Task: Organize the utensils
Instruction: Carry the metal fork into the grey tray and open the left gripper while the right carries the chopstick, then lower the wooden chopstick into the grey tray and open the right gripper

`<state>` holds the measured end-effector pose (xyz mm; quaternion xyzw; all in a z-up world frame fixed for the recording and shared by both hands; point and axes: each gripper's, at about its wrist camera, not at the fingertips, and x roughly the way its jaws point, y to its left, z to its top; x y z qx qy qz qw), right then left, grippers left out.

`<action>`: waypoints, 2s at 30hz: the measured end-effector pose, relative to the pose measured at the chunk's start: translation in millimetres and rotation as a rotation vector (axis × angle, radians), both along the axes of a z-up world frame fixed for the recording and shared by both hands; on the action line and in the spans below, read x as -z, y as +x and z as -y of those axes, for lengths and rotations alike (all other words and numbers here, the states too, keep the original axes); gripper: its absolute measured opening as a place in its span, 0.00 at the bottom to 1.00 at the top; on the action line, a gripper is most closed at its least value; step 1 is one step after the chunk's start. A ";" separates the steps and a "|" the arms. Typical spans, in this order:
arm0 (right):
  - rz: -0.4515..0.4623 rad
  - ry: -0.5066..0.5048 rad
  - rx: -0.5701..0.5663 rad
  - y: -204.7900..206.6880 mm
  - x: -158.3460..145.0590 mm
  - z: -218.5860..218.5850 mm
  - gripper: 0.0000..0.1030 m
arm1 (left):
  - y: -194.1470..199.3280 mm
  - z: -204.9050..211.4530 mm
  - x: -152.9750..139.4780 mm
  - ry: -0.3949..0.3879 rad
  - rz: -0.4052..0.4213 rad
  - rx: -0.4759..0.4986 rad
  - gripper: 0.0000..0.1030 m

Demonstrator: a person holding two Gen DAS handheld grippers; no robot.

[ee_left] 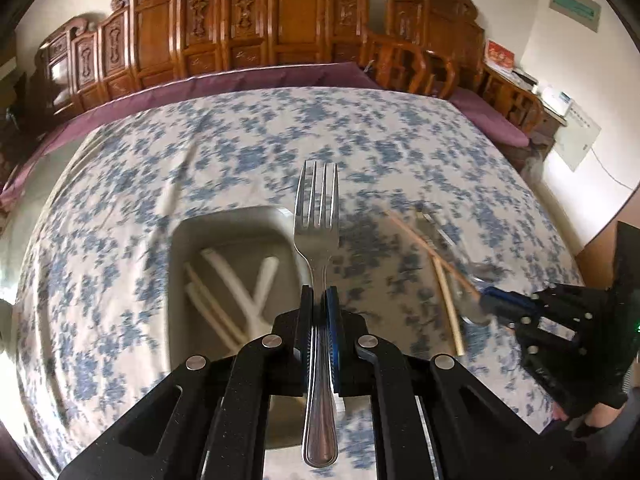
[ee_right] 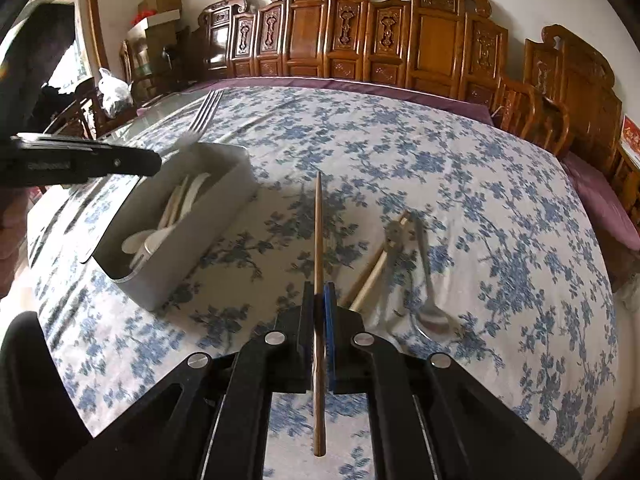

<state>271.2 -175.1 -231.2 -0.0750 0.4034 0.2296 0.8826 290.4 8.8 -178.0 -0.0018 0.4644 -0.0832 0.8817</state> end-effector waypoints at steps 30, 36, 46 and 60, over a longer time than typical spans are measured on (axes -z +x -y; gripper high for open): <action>-0.003 0.017 -0.053 0.0 -23.3 -86.0 0.06 | -9.0 -82.7 10.9 -0.001 -0.009 -0.070 0.28; -0.007 0.013 -0.073 -1.9 -25.5 -115.2 0.06 | -42.7 -107.3 -7.3 0.009 0.066 -0.118 0.49; -0.032 -0.010 -0.085 2.6 -21.1 -153.3 0.06 | -77.1 -146.8 -22.2 -0.016 0.144 -0.186 0.55; -0.115 -0.036 -0.057 22.9 8.8 -191.3 0.06 | -90.8 -165.7 -21.4 -0.041 0.151 -0.208 0.55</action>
